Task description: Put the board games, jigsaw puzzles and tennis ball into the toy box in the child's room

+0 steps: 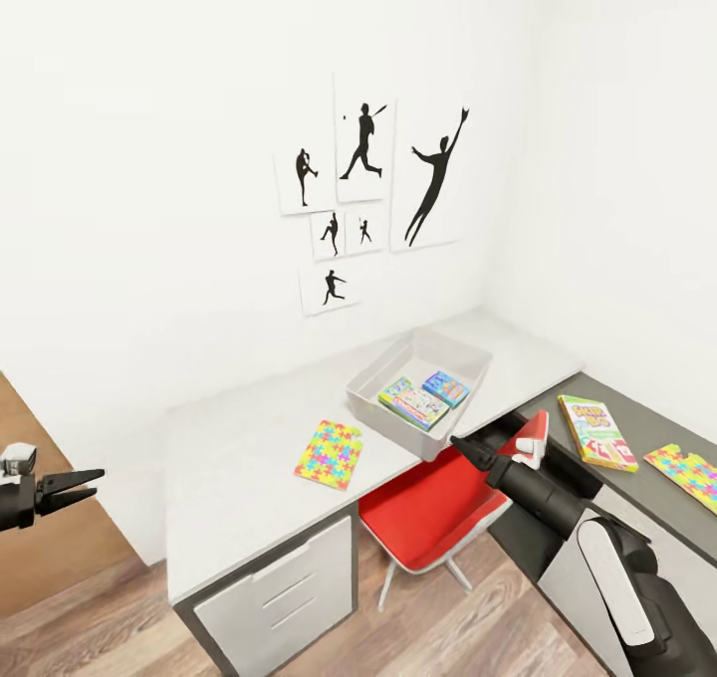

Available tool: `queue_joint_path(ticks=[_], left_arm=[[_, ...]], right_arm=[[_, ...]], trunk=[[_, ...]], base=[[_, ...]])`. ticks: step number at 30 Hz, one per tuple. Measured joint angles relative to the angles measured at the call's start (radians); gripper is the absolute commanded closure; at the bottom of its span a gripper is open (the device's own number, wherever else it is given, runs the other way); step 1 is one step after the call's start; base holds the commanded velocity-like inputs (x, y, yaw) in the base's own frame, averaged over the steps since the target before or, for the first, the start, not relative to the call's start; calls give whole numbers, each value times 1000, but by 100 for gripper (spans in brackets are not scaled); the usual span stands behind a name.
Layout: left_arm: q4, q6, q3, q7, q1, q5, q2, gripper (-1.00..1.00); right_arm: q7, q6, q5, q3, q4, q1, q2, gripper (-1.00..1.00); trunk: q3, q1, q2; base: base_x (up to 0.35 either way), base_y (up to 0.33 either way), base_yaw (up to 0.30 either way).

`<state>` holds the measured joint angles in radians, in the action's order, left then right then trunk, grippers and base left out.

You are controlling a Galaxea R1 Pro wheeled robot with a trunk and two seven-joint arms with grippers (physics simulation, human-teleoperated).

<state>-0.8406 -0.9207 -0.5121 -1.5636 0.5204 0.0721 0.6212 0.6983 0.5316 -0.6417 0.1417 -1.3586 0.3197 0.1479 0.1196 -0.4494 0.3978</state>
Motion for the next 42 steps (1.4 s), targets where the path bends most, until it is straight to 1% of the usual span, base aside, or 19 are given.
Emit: queue_joint_path(ticks=[9, 14, 20, 26, 28, 31, 32, 33, 37, 41, 42], left_arm=[[0, 1, 0, 0, 0, 0, -1, -100], [0, 1, 0, 0, 0, 0, -1, -100], [1, 2, 0, 0, 0, 0, -1, -100], [1, 2, 0, 0, 0, 0, -1, -100], [1, 2, 0, 0, 0, 0, -1, -100], [0, 2, 0, 0, 0, 1, -1, -100], [0, 2, 0, 0, 0, 1, -1, -100], [0, 3, 0, 0, 0, 1, -1, -100], [0, 3, 0, 0, 0, 1, -1, -100], [1, 3, 0, 0, 0, 1, -1, -100], [1, 3, 0, 0, 0, 1, -1, -100]], right_arm=[[-1, -1, 1, 0, 0, 0, -2, -100], [-1, -2, 2, -1, 0, 0, -2, -100], [-1, -2, 3, -4, 0, 0, -2, -100], [-4, -3, 4, -33, 0, 0, -2, -100], [-9, -3, 4, -36, 0, 0, -2, -100], [-32, -3, 4, -41, -1, 0, -2, -100], [-47, -3, 4, -42, -1, 0, -2, -100], [-83, -2, 2, -46, -1, 0, -2, -100], [-111, -2, 2, -64, -2, 0, -3, -100], [-143, -3, 3, -96, -3, 0, -3, -100], [-165, -3, 3, -111, -5, 0, -4, -100]], trunk=[[-5, 0, 0], [-11, 0, 0], [-20, 0, 0], [-27, 0, 0], [-28, 0, 0], [-29, 0, 0], [-29, 0, 0], [-29, 0, 0], [-29, 0, 0], [-29, 0, 0], [-29, 0, 0]], base=[[-7, 271, 45], [-1, 95, 137], [0, -57, 179], [0, -164, 178], [0, -61, 81], [56, 5, 36], [164, 99, 8], [139, 79, 6], [66, 37, 3], [21, 12, 1], [10, 5, 0]])
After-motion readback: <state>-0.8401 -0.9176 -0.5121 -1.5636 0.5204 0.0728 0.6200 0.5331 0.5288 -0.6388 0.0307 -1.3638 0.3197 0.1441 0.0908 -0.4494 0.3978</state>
